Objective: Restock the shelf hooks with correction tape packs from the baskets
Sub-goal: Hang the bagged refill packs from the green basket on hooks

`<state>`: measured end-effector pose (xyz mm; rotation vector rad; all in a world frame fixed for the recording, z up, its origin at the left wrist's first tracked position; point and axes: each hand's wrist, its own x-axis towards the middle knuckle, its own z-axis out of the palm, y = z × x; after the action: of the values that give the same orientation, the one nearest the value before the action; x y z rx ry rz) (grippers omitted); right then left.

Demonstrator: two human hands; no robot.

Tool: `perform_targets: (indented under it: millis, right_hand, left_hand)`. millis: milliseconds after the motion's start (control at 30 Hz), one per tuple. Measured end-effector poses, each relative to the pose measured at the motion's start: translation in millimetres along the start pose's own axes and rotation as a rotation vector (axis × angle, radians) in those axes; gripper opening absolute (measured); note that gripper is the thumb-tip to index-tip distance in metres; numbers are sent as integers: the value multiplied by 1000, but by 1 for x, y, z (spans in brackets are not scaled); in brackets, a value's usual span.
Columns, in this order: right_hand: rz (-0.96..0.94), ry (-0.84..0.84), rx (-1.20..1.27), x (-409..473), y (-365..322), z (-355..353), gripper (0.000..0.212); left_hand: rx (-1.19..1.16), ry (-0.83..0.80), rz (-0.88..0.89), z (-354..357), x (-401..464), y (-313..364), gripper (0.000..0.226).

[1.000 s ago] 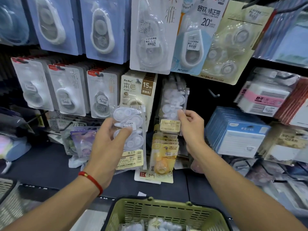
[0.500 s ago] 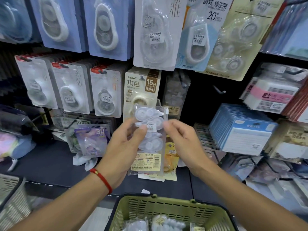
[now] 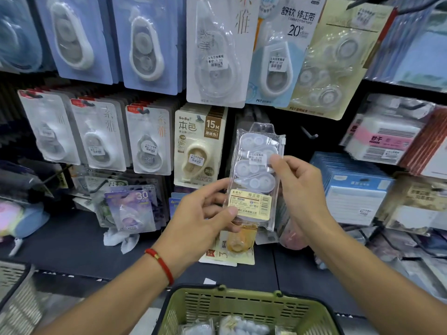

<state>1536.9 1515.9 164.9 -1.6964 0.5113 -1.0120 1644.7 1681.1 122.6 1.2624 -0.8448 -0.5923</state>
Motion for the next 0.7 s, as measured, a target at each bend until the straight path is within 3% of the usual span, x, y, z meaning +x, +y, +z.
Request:
perform_targets:
  millis: [333, 433, 533, 633, 700]
  right_hand:
    - [102, 9, 24, 7, 7, 4, 35]
    - [79, -22, -59, -12, 25, 7, 15]
    - [14, 15, -202, -9, 44, 9, 7]
    - [17, 42, -288, 25, 53, 18, 11]
    - [21, 70, -368, 50, 57, 23, 14]
  left_hand:
    - [-53, 16, -22, 0, 2, 2, 46]
    - [293, 19, -37, -3, 3, -2, 56]
    - [794, 174, 169, -15, 10, 0, 62]
    - [947, 265, 311, -26, 20, 4, 65]
    - [1007, 232, 324, -30, 23, 0, 71]
